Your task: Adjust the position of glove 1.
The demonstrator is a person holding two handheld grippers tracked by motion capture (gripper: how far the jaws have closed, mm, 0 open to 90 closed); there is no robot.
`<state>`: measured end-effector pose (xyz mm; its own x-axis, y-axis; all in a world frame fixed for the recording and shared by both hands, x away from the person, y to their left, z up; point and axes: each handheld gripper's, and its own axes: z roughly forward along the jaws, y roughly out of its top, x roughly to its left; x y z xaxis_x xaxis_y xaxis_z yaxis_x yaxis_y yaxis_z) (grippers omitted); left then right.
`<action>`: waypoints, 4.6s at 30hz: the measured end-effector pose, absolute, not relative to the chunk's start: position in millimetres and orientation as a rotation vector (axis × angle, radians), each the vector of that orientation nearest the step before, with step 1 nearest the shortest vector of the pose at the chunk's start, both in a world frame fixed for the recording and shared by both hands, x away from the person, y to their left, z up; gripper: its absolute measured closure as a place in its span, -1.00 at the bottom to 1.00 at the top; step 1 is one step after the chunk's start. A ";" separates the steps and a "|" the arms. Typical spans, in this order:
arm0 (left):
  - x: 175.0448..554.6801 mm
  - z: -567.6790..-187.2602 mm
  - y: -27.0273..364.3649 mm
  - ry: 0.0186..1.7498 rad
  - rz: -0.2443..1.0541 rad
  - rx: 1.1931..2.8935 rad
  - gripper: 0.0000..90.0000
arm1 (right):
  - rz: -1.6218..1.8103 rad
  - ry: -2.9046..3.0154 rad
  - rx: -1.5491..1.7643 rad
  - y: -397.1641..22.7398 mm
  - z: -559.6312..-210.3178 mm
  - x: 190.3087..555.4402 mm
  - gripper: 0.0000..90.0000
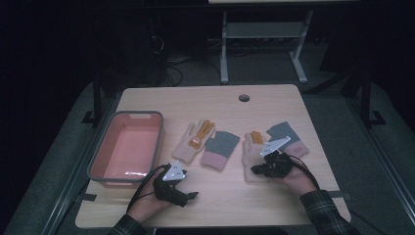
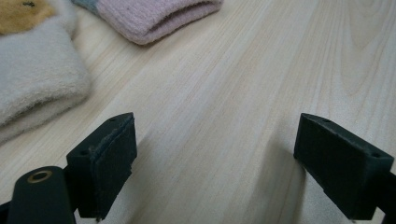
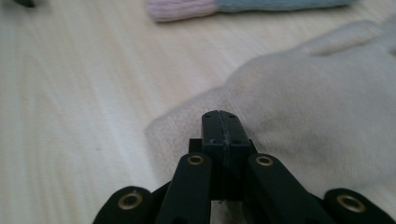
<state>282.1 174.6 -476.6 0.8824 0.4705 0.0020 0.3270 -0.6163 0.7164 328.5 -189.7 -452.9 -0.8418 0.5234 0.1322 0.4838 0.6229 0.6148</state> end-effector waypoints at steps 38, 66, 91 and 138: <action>282.3 -476.5 174.6 0.568 0.243 2.288 -0.72 | 0.953 2.648 0.941 -209.5 -461.6 359.2 1.00; 282.2 -476.4 174.6 0.568 0.242 2.288 -0.72 | 0.979 2.772 0.778 -178.2 -457.0 299.7 0.94; 282.7 -477.0 173.7 0.575 0.248 2.277 -0.72 | 0.983 2.374 1.174 -264.4 -470.7 283.4 -0.66; 319.5 -436.0 139.2 0.780 0.276 2.279 -0.69 | 1.010 2.327 1.215 -288.1 -482.6 277.0 -0.80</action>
